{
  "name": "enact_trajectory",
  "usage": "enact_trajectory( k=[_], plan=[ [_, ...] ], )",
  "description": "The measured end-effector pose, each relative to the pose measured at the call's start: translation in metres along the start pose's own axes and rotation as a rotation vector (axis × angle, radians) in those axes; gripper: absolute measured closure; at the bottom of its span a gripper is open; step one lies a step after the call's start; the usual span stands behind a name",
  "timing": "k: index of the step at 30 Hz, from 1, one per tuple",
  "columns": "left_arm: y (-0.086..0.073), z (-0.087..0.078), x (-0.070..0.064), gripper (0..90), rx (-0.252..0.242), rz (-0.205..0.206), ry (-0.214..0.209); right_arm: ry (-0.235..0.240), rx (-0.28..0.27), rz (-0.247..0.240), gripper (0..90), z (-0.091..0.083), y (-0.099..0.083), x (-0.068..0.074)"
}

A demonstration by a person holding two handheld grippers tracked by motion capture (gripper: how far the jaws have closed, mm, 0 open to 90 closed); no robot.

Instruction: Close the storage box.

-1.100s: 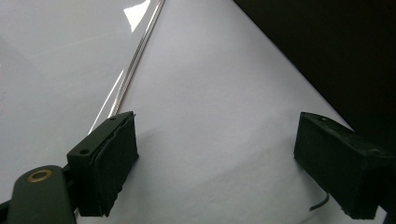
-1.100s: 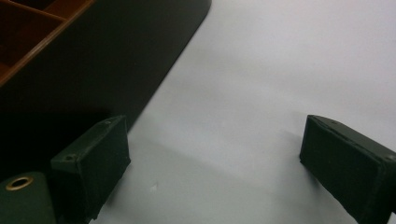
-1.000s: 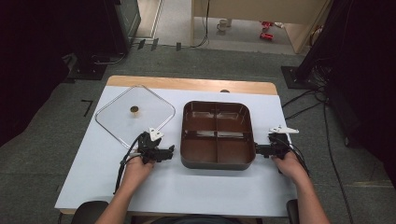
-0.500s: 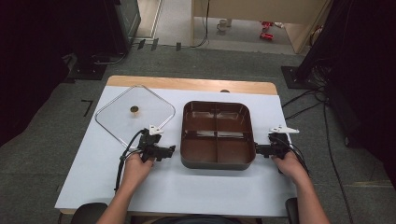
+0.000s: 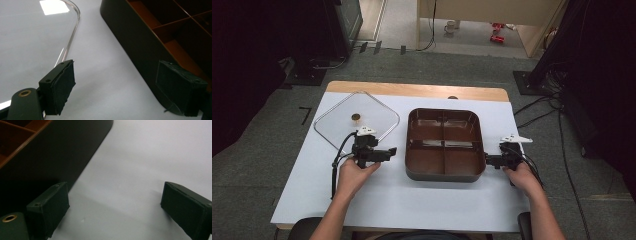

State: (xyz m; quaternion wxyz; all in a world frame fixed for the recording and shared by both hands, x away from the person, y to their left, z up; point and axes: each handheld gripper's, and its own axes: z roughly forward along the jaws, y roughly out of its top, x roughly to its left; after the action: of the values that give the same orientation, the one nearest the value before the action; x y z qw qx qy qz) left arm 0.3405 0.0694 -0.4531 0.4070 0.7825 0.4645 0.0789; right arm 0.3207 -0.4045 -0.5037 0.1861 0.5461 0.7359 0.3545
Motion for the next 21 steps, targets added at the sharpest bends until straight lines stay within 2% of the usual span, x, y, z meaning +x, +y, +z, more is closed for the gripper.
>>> enact_trajectory(
  k=[7,10,17,21],
  plan=[
    [0.013,0.0,0.003,22.0,0.004,0.046,0.079,0.005,0.0,0.003,7.1,0.0,0.0,-0.001],
    [0.016,0.0,0.007,22.6,-0.001,0.043,0.091,0.005,0.0,0.003,7.1,0.0,0.0,-0.001],
    [0.029,-0.001,0.025,24.6,-0.018,0.004,0.13,0.003,-0.001,0.002,7.1,0.0,0.0,0.0],
    [0.034,-0.001,0.031,24.7,-0.009,0.006,0.149,0.003,0.0,0.001,7.2,0.0,0.0,0.0]
  ],
)
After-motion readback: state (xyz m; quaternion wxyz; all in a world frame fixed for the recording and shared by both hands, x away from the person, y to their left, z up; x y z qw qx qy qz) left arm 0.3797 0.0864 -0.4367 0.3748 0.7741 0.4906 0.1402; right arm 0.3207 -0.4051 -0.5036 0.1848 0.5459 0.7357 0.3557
